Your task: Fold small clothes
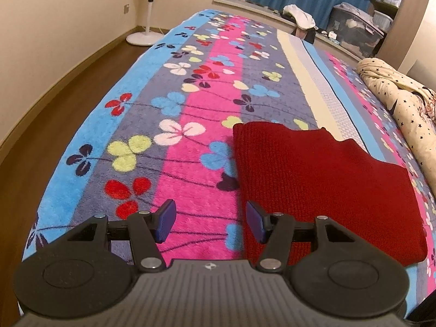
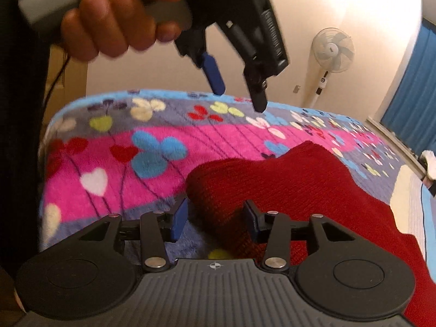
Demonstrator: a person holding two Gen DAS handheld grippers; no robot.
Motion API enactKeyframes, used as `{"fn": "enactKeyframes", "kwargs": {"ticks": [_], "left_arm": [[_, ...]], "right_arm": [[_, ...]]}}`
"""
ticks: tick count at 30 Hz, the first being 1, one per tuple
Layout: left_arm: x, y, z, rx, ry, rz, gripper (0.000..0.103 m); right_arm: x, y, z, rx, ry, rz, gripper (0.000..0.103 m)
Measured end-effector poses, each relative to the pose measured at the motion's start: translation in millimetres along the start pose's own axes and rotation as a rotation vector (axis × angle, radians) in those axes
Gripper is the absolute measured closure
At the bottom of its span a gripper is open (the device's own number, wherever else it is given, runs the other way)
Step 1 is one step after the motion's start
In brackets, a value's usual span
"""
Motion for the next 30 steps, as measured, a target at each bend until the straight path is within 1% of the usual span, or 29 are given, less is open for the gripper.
{"fn": "enactKeyframes", "kwargs": {"ticks": [4,7,9,10,11,12,13,14,15,17,18,21,25,28,30], "left_arm": [[-1.3,4.2,-0.1,0.003,-0.006,-0.011,0.041],[-2.5,7.4,2.0,0.006,-0.002,-0.021,0.041],[-3.3,9.8,3.0,0.014,-0.006,-0.028,0.041],[-3.6,11.0,3.1,0.022,-0.011,-0.033,0.041],[-3.8,12.4,2.9,0.033,-0.018,-0.040,0.041],[-4.9,15.1,1.6,0.051,-0.032,-0.053,0.039],[-6.2,19.1,0.0,0.077,-0.052,-0.071,0.037],[-8.4,24.7,-1.6,0.114,-0.078,-0.097,0.028],[-10.9,31.1,-3.2,0.159,-0.105,-0.126,0.022],[-18.3,47.2,-3.5,0.255,-0.150,-0.180,0.020],[-22.7,56.2,-3.2,0.300,-0.169,-0.199,0.017],[-33.2,85.2,1.4,0.395,-0.197,-0.253,0.017],[-41.7,120.9,10.5,0.417,-0.195,-0.317,0.017],[-46.9,139.7,13.3,0.454,-0.228,-0.332,0.017],[-49.0,148.6,17.4,0.465,-0.232,-0.339,0.018]], "right_arm": [[0.8,11.7,-7.3,0.036,-0.091,-0.021,0.056],[0.6,16.5,-8.5,0.048,-0.108,-0.024,0.057],[0.7,16.9,-6.8,0.051,-0.111,-0.020,0.073],[0.1,15.7,-3.9,0.044,-0.098,-0.017,0.076],[-1.1,13.9,-0.9,0.039,-0.081,-0.010,0.083],[-3.1,10.8,2.5,0.037,-0.064,0.000,0.086],[-6.5,6.3,6.1,0.038,-0.043,0.012,0.087],[-9.6,1.8,9.1,0.041,-0.025,0.025,0.087],[-13.5,-3.7,12.3,0.047,-0.004,0.042,0.088],[-19.8,-12.5,17.4,0.063,0.026,0.068,0.088],[-22.2,-16.5,20.6,0.071,0.044,0.079,0.088],[-28.1,-27.8,30.4,0.089,0.099,0.107,0.088],[-29.5,-41.9,41.5,0.095,0.159,0.142,0.089],[-28.1,-50.6,45.0,0.096,0.175,0.166,0.089],[-28.0,-53.3,46.0,0.097,0.182,0.175,0.089]]}}
Point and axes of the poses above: each gripper's, at about its wrist camera, not at the fingertips, and y roughly the way its jaws point, z to its right, x to its underside, the point moved 1 cm from there along y, roughly the way its jaws point
